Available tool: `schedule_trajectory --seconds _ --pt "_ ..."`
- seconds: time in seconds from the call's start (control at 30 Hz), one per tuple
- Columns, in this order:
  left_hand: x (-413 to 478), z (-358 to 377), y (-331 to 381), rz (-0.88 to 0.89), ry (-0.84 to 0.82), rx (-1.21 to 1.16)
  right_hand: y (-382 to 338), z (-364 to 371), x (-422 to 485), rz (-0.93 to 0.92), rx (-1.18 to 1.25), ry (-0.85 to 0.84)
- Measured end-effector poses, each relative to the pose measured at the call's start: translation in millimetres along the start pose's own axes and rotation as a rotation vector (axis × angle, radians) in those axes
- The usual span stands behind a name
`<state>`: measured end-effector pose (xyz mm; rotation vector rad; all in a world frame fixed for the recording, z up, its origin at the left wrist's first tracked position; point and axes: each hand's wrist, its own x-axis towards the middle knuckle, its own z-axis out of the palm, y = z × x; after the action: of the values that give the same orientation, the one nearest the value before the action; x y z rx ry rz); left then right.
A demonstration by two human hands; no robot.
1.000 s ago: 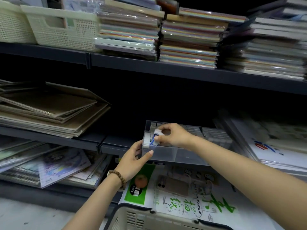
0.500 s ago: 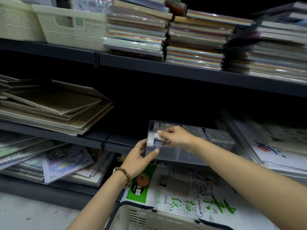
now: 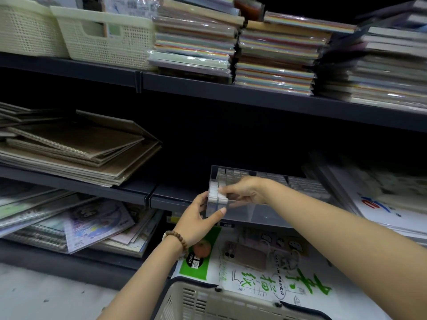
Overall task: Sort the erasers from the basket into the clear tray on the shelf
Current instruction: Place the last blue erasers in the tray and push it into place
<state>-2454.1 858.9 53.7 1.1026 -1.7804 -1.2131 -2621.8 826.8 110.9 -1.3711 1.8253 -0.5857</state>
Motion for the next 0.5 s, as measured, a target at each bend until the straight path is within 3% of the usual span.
schedule_trajectory --seconds 0.07,0.2,0.33,0.5 --pt "-1 0 2 -0.004 -0.012 -0.022 -4 2 -3 0.013 0.03 0.017" --pt "-5 2 1 0.003 -0.024 -0.005 -15 8 -8 -0.014 -0.354 0.053" --pt "-14 5 2 0.018 -0.033 0.007 -25 10 -16 -0.034 -0.567 0.012" --pt "-21 4 3 0.023 -0.058 0.052 -16 4 -21 0.05 -0.424 -0.071"
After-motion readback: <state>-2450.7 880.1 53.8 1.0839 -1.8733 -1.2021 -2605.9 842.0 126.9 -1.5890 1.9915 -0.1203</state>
